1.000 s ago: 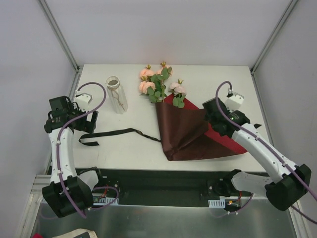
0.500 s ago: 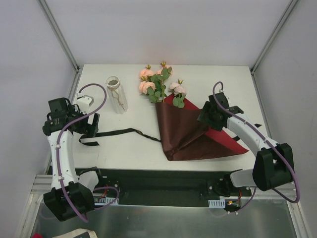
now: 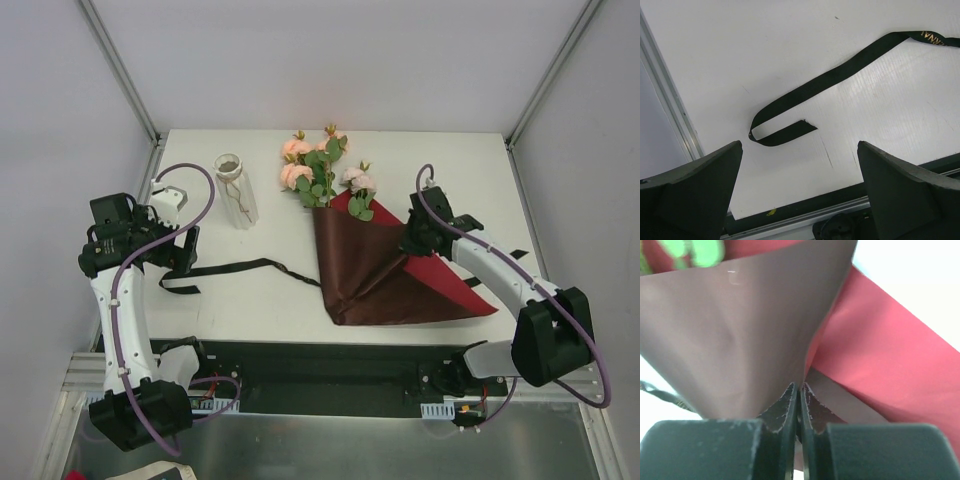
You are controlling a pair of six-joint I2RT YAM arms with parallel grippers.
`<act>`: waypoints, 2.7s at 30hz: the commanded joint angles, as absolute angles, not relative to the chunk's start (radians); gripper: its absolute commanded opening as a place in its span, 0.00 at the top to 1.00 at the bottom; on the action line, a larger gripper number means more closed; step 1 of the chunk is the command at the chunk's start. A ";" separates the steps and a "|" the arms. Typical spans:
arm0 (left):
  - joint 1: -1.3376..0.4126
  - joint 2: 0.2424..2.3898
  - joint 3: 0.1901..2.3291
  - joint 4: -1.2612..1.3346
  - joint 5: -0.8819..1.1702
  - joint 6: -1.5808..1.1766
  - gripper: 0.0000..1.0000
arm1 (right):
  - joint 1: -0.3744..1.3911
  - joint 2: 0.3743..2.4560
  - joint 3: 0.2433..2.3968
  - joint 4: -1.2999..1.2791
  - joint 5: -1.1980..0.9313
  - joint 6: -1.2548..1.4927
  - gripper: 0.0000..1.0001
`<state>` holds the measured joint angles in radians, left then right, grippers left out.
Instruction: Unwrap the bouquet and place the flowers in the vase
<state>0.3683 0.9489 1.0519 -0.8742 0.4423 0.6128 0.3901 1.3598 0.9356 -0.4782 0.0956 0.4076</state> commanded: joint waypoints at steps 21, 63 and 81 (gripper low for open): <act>0.374 0.924 1.126 -0.899 0.351 0.535 0.01 | 1.049 1.838 1.686 -0.387 -0.091 0.077 0.38; -0.402 1.755 1.543 -0.873 0.586 0.514 0.01 | 0.595 1.046 1.003 -0.399 -0.008 0.138 0.10; -0.451 1.853 1.514 -0.787 0.506 0.486 0.61 | 0.460 0.979 1.000 -0.377 -0.172 0.206 0.20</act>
